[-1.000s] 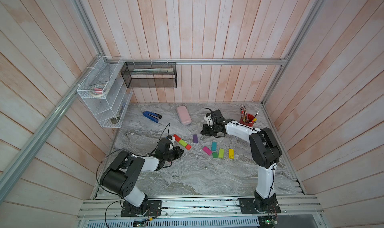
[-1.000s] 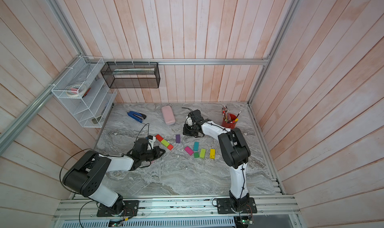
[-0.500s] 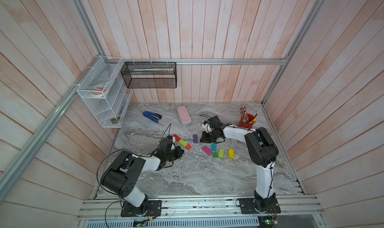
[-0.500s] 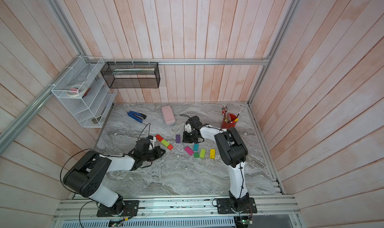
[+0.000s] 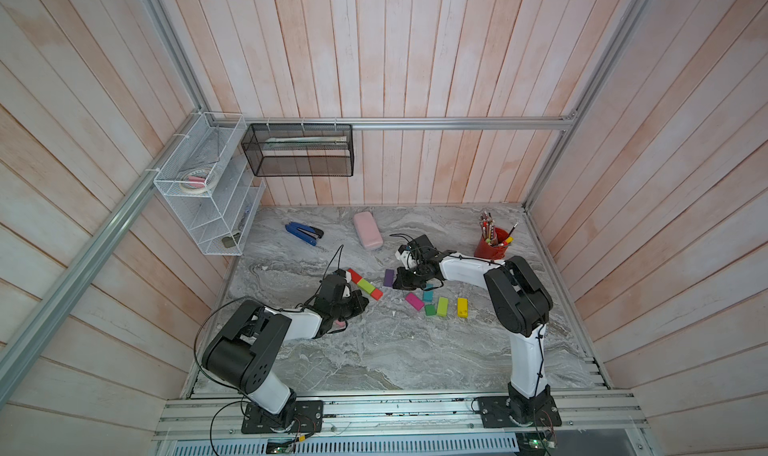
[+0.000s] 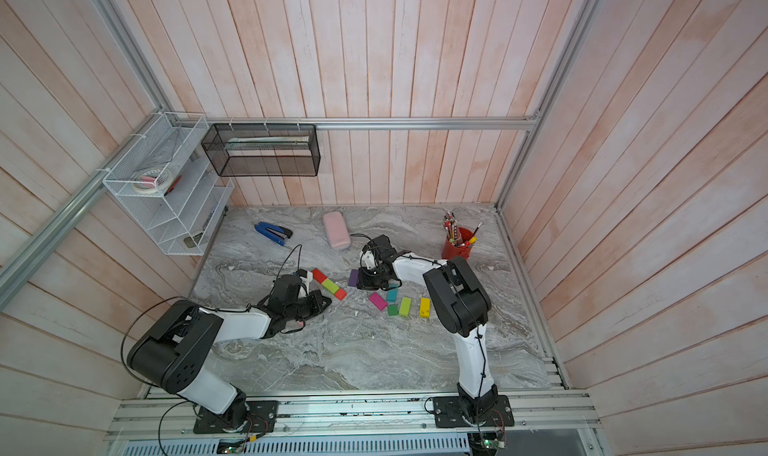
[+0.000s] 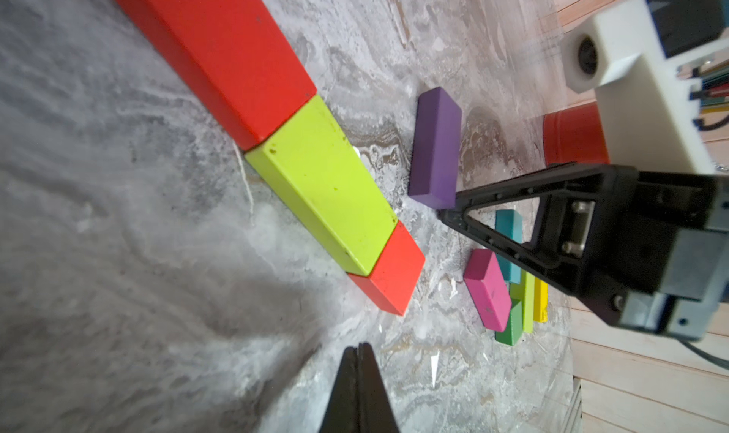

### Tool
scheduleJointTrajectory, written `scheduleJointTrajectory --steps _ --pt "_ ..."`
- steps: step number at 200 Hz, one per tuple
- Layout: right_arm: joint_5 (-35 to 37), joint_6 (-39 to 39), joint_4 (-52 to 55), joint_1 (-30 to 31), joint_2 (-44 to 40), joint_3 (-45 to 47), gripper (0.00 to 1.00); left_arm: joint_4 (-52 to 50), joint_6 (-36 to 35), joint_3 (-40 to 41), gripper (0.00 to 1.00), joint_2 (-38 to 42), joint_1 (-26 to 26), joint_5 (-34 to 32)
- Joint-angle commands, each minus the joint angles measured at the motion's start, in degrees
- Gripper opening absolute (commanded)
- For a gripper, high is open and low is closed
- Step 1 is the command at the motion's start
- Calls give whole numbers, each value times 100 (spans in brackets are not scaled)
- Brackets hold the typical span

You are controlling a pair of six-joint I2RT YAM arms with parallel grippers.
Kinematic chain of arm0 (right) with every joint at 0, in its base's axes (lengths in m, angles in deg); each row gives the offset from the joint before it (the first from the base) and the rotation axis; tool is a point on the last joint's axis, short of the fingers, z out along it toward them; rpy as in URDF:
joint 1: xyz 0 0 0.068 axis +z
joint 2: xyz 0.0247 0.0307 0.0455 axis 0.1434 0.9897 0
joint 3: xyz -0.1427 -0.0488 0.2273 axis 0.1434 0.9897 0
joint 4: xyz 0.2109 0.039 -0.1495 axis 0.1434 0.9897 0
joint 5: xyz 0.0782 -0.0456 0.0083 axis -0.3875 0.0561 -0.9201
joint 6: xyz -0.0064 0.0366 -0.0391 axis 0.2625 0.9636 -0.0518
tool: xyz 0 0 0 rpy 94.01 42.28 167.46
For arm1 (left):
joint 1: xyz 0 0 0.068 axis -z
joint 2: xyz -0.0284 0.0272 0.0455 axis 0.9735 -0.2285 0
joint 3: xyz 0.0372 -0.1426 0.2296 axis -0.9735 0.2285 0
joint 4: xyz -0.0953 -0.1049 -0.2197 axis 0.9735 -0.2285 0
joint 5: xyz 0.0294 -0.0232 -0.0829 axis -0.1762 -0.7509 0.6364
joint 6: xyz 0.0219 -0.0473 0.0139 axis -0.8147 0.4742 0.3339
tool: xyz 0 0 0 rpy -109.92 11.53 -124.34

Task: Assemble the letter v with building blocks
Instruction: Assemble the building block at the center of the board.

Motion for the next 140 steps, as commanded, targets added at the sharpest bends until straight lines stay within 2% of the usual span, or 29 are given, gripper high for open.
scheduleJointTrajectory --steps 1,58,140 --pt "116 -171 206 -11 116 -73 3 -112 -87 -100 0 -61 17 5" --pt "487 -362 551 -419 401 -640 4 -142 -96 -77 0 -4 15 59" --pt "28 -392 418 -522 1247 -1583 3 -178 -185 -130 0 -63 18 143"
